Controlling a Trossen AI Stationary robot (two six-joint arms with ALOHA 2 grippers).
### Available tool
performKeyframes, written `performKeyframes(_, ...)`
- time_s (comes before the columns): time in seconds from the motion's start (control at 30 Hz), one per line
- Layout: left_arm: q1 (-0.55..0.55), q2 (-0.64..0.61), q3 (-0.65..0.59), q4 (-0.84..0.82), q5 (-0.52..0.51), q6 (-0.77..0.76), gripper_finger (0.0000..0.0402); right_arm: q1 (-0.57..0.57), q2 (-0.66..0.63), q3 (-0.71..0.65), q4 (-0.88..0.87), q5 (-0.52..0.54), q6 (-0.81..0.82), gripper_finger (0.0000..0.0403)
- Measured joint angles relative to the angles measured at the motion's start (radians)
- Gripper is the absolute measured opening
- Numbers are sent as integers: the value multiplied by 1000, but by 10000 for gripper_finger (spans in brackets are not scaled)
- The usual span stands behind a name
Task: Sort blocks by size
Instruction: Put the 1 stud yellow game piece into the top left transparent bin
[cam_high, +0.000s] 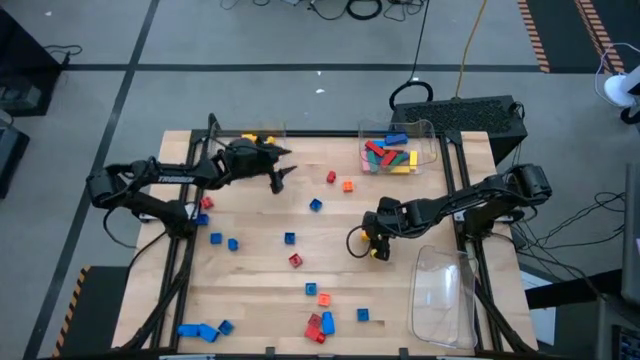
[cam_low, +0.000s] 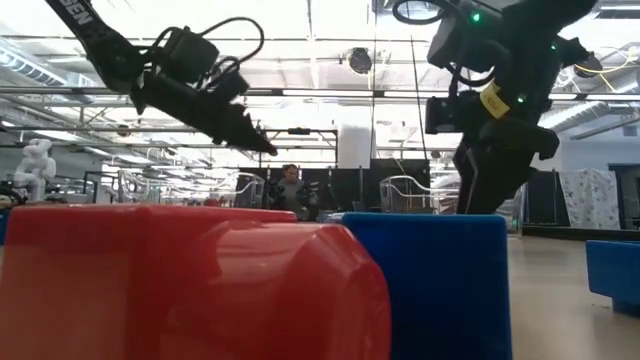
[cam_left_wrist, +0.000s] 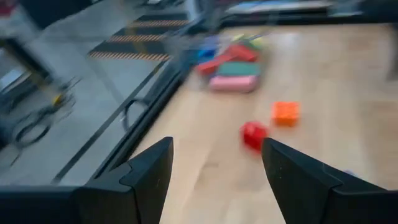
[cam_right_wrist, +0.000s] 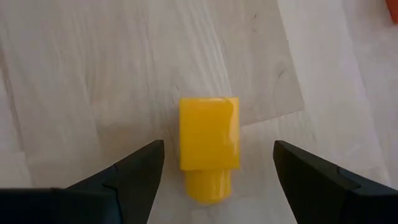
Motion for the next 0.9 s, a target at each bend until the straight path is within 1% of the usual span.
performKeyframes(0.17, -60, 0, 0, 39, 101, 44, 246, 0, 0, -37, 61, 0, -17, 269)
performKeyframes(0.33, -114, 0, 0, 40, 145, 84, 246, 0, 0, -55, 87, 7, -22, 241)
performKeyframes(0.43, -144, 0, 0, 46, 146, 91, 246, 0, 0, -55, 87, 6, -27, 212)
performKeyframes(0.53, -175, 2, 0, 49, 149, 90, 246, 0, 0, -55, 87, 3, -36, 172)
performKeyframes(0.63, -212, 21, 0, 49, 150, 82, 246, 0, 0, -55, 89, 3, -44, 131)
performKeyframes(0.7, -238, 45, 0, 52, 150, 83, 246, 0, 0, -55, 102, 3, -46, 111)
performKeyframes(0.77, -262, 75, 0, 71, 150, 83, 246, 0, 0, -56, 133, 3, -60, 109)
performKeyframes(0.9, -299, 137, 0, 180, 150, 88, 246, -1, 0, -56, 259, 9, -115, 110)
